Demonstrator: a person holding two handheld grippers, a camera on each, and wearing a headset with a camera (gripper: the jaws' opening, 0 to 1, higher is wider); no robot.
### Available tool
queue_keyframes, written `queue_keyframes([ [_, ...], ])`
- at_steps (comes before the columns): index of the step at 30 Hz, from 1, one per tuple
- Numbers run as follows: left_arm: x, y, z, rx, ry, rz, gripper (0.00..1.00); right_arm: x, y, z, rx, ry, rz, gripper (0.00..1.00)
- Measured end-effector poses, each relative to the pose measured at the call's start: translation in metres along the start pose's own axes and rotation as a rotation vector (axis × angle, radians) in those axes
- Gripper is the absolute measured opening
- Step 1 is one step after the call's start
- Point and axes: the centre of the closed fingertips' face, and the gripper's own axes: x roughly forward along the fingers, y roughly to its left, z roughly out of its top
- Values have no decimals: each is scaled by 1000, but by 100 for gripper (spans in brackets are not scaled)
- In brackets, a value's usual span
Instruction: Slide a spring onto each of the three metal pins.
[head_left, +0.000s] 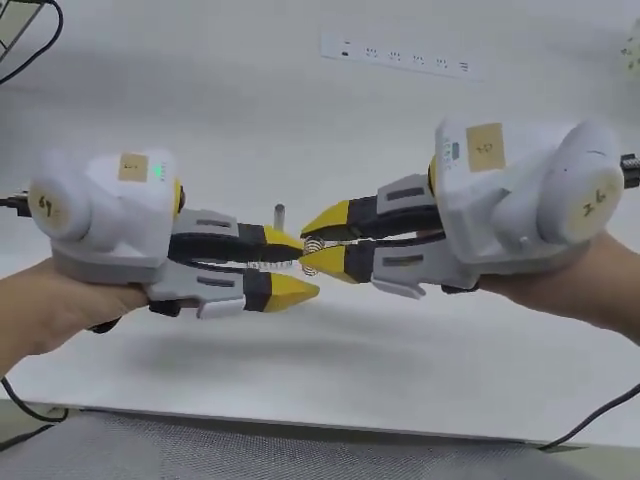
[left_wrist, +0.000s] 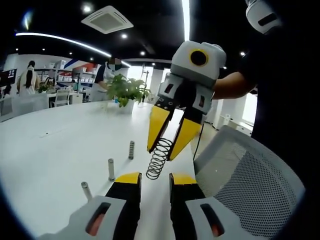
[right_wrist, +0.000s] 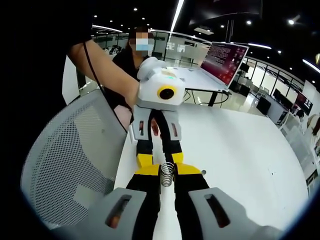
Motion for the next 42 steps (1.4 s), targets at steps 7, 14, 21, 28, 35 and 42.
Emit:
queue_keyframes([
  [7,-10,7,-7,-13,19,48,24,-2,-4,-5,22,4,-21,7],
  [14,-24,17,-19,-16,40,109,34,-6,-7,-7,34,2,-40,7],
  [21,-37,25,-27,-30,51,158,40,-9,-12,-10,45,2,-60,7],
  [28,-50,37,-27,-36,43,221,52,-12,-18,-16,78,-3,-88,7],
  [35,-58,40,-27,-48,23,243,65,-17,-26,-26,113,1,-118,7],
  [42,-63,43,-29,-67,11,272,78,-21,-31,-32,137,3,-146,7],
])
